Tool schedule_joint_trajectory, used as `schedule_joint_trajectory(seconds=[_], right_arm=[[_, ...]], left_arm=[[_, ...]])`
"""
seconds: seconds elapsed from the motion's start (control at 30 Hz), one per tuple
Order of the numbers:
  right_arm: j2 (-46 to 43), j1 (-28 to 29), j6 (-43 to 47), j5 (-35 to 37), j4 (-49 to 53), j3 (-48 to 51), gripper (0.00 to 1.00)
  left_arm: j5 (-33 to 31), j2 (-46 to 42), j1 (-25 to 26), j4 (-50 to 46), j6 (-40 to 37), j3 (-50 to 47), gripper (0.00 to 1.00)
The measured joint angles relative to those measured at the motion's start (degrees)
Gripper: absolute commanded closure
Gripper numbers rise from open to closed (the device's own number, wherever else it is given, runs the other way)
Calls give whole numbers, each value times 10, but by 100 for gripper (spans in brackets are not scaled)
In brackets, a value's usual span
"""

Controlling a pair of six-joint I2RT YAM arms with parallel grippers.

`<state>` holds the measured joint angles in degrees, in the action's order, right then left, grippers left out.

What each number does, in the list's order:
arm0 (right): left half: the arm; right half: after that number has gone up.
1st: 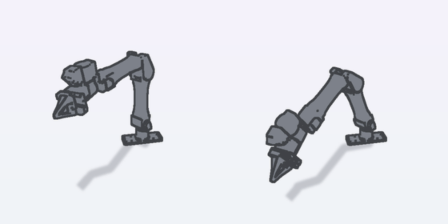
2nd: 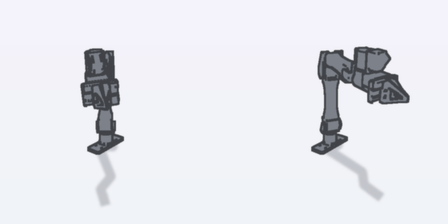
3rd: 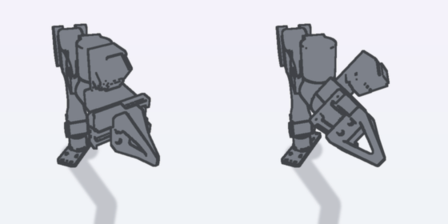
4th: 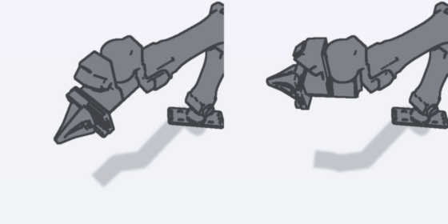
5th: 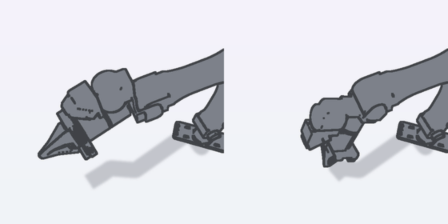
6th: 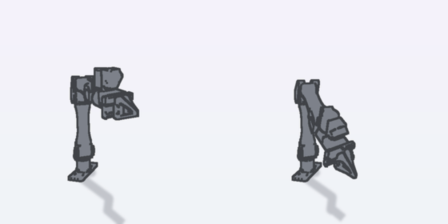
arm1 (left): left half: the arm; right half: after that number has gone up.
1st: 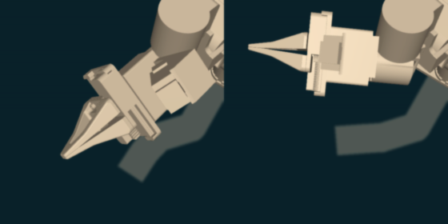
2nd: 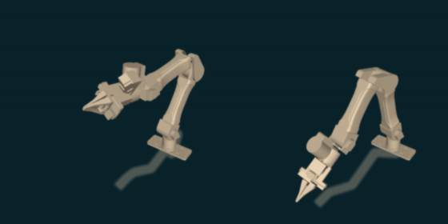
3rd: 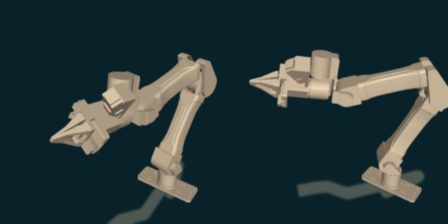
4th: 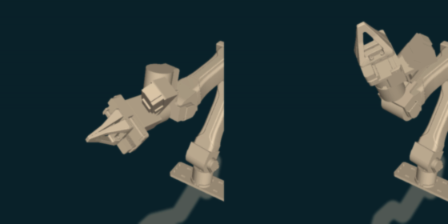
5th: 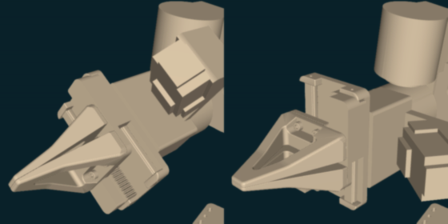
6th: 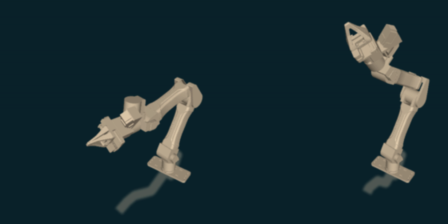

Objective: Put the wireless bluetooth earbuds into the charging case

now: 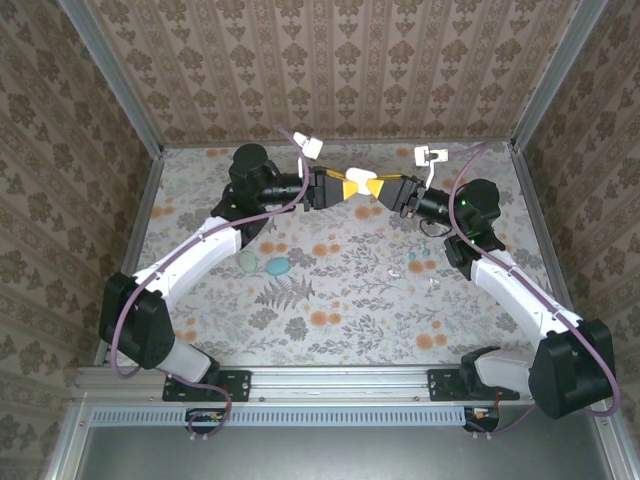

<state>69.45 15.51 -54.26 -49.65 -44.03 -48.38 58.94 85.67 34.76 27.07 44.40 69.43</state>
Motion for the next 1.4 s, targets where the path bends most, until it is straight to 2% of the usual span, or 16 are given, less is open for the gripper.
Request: schedule_joint_trajectory(seconds=[0.13, 0.53, 0.7, 0.87, 1.07, 1.2, 1.4], right_arm=[[3, 2, -2, 0, -1, 0, 71], [8, 2, -4, 4, -3, 0, 69], [8, 2, 5, 11, 31, -4, 66], [-2, 3, 41, 31, 119, -16, 56], [-44, 4, 97, 78, 268, -48, 38], [-56, 4, 122, 90, 350, -80, 32], [-69, 13, 182, 92, 452, -92, 27]], left_arm=[[-4, 2, 4, 0, 0, 4, 57], [-9, 5, 4, -20, -13, 10, 74], [-18, 5, 4, -50, -41, 12, 79], [-60, -11, 7, -87, -90, 4, 87], [-139, -83, 12, -52, -157, -82, 87], [-182, -116, 13, -19, -223, -141, 86], [-206, -118, 17, -3, -294, -163, 81]])
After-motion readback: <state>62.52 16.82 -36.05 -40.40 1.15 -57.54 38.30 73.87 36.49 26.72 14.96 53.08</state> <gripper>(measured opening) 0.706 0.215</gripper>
